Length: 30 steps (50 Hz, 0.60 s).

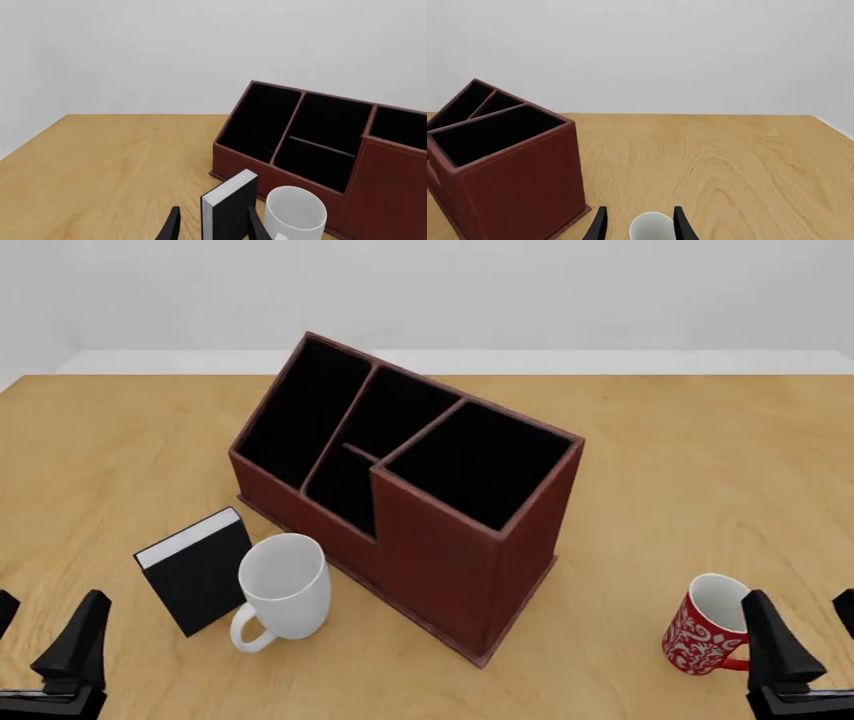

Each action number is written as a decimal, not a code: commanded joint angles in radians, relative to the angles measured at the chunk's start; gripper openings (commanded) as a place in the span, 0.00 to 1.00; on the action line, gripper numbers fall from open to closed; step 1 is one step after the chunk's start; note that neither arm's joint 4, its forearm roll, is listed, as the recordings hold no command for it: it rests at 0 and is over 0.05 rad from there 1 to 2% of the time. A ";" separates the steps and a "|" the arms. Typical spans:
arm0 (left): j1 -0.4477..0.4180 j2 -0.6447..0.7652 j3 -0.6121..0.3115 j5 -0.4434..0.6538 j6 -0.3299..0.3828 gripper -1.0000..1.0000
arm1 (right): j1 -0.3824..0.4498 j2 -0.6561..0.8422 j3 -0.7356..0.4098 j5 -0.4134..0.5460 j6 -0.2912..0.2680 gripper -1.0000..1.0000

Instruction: Pick up the red mug and place it to the right of the caddy.

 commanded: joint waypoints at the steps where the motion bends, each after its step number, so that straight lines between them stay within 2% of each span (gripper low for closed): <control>1: 0.000 0.004 -0.003 -0.001 0.000 1.00 | 0.015 0.005 -0.026 0.017 -0.005 1.00; 2: 0.000 0.004 -0.003 -0.001 0.000 1.00 | 0.014 0.000 -0.029 0.027 -0.021 1.00; 11: 0.000 0.004 -0.003 -0.001 0.000 1.00 | 0.003 0.054 -0.082 0.047 -0.002 1.00; 14: 0.000 0.004 -0.003 -0.001 0.000 1.00 | -0.010 0.067 -0.138 0.095 -0.033 1.00; 16: 0.000 0.004 -0.003 -0.001 0.000 1.00 | -0.010 0.063 -0.194 0.150 -0.024 1.00; 17: 0.000 0.004 -0.003 -0.001 0.000 1.00 | -0.017 0.064 -0.212 0.165 -0.053 1.00; 20: 0.000 0.004 -0.003 -0.001 0.000 1.00 | -0.036 0.094 -0.284 0.219 -0.073 1.00; 23: 0.000 0.004 -0.003 -0.001 0.000 1.00 | -0.041 0.132 -0.367 0.282 -0.068 1.00; 25: 0.000 0.004 -0.003 -0.001 0.000 1.00 | -0.054 0.182 -0.411 0.313 -0.147 1.00; 26: 0.000 0.004 -0.003 -0.001 0.000 1.00 | -0.051 0.175 -0.447 0.345 -0.129 1.00; 30: 0.000 0.004 -0.003 -0.001 0.000 1.00 | -0.069 0.265 -0.490 0.398 -0.204 1.00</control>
